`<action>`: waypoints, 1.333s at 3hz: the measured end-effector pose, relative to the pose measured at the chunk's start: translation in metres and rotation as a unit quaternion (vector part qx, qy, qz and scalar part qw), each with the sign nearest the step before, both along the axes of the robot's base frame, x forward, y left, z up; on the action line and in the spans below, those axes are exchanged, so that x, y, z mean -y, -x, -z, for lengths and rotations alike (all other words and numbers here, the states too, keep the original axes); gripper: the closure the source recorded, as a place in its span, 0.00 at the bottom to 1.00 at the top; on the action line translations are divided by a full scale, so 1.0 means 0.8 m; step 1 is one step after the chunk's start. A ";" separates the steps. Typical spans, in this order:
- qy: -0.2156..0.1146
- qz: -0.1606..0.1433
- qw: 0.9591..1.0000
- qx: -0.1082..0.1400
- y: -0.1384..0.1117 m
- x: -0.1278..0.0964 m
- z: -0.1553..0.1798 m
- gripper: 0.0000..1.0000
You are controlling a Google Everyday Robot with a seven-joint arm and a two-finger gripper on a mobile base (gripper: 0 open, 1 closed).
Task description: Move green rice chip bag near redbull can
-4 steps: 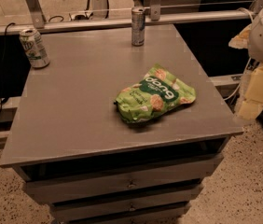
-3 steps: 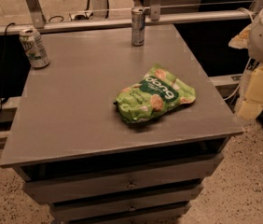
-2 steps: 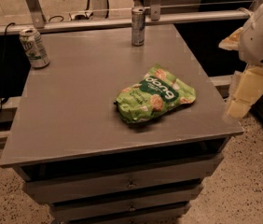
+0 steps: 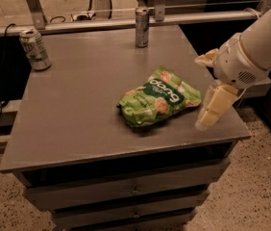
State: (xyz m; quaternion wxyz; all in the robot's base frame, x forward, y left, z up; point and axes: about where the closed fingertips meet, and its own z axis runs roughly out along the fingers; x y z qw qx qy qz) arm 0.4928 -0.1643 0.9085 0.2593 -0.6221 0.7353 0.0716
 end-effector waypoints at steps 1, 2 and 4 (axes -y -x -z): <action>-0.052 -0.019 0.998 0.005 -0.012 -0.032 0.026 0.00; -0.089 -0.036 0.995 0.017 -0.022 -0.063 0.047 0.00; -0.117 -0.029 0.992 0.030 -0.035 -0.093 0.077 0.18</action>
Offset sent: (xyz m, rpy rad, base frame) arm 0.0285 0.0754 -0.0585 0.2656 -0.0661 0.1046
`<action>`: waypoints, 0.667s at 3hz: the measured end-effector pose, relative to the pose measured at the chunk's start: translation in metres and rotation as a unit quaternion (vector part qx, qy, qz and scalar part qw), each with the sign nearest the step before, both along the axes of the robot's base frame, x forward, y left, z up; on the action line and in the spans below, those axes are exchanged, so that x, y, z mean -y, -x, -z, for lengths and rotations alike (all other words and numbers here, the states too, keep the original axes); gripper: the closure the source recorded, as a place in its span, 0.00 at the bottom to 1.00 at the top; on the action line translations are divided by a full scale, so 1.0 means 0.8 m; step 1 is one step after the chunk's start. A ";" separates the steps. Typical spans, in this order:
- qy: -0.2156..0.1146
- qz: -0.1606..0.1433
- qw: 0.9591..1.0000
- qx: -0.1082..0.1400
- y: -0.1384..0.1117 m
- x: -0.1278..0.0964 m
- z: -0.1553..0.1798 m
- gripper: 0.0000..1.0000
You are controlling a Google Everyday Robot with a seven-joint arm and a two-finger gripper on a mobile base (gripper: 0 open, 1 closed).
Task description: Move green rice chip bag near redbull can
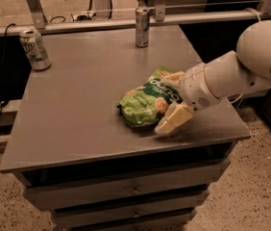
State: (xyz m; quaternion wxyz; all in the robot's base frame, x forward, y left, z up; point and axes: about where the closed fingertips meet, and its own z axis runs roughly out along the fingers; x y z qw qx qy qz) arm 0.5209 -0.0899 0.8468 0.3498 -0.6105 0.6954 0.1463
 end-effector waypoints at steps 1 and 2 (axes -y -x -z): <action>-0.006 0.007 1.000 0.003 -0.004 -0.001 0.003 0.41; -0.008 0.020 1.000 0.015 -0.009 0.009 -0.006 0.64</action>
Offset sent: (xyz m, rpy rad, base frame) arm 0.0141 -0.0241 0.0136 0.0220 -0.0603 -0.0818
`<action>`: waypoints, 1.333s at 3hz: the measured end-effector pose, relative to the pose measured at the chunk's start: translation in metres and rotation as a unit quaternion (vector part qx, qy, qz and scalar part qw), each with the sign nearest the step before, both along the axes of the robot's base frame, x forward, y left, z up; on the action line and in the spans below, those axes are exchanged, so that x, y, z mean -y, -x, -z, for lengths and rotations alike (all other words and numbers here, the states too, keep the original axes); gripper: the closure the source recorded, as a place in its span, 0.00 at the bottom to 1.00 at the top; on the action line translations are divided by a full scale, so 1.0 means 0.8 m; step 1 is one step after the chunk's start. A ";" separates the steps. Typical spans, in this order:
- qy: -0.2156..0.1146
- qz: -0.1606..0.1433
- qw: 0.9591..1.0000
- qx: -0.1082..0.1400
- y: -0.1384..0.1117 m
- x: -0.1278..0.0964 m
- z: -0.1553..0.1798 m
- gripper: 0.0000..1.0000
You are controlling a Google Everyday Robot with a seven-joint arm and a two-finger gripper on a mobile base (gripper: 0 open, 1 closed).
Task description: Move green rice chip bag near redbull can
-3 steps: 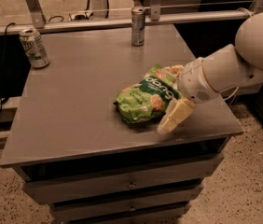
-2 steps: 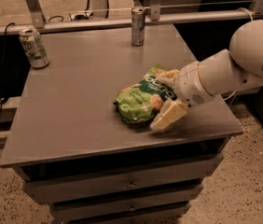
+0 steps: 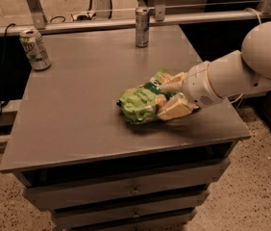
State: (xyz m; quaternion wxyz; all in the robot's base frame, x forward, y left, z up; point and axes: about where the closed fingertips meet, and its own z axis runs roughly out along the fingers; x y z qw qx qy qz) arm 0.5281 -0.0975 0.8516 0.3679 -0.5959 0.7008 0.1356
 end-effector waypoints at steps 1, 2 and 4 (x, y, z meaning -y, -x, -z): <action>0.009 0.011 1.000 0.028 -0.006 0.020 -0.026 0.87; 0.036 0.015 0.996 0.076 -0.015 0.051 -0.071 1.00; 0.041 0.004 0.994 0.098 -0.024 0.051 -0.086 1.00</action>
Offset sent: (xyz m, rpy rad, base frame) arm 0.0199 -0.0762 0.0976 -0.1413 -0.2571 -0.0501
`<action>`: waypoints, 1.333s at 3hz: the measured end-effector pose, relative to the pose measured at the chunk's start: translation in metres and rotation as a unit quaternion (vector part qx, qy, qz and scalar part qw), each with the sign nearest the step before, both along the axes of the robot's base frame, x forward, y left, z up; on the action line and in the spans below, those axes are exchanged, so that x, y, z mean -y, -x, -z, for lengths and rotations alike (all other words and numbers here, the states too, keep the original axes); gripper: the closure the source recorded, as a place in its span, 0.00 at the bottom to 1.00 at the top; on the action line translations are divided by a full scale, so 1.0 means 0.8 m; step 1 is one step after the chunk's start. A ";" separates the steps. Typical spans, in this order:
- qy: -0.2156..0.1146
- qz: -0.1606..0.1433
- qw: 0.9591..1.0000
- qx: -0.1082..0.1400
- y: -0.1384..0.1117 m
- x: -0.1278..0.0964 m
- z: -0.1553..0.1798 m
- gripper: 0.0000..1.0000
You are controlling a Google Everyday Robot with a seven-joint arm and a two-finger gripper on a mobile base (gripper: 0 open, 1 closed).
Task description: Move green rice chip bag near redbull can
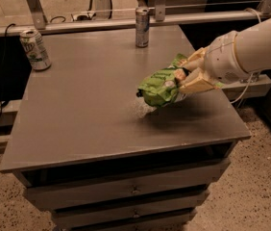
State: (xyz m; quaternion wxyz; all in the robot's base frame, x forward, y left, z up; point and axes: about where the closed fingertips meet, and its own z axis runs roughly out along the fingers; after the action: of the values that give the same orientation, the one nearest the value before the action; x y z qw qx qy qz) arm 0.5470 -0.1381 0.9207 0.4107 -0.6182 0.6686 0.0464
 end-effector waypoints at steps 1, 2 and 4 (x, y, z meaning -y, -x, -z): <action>0.014 -0.023 0.998 0.057 -0.030 0.008 -0.032 1.00; 0.024 -0.057 0.992 0.107 -0.074 0.015 -0.056 1.00; 0.037 -0.107 0.984 0.136 -0.180 0.029 -0.047 1.00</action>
Offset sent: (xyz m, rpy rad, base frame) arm 0.1059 -0.0247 0.0738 -0.0692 -0.3474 0.1916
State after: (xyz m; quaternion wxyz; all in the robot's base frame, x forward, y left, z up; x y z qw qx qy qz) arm 0.6906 -0.1612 0.9581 0.4672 -0.7015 0.5379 -0.0186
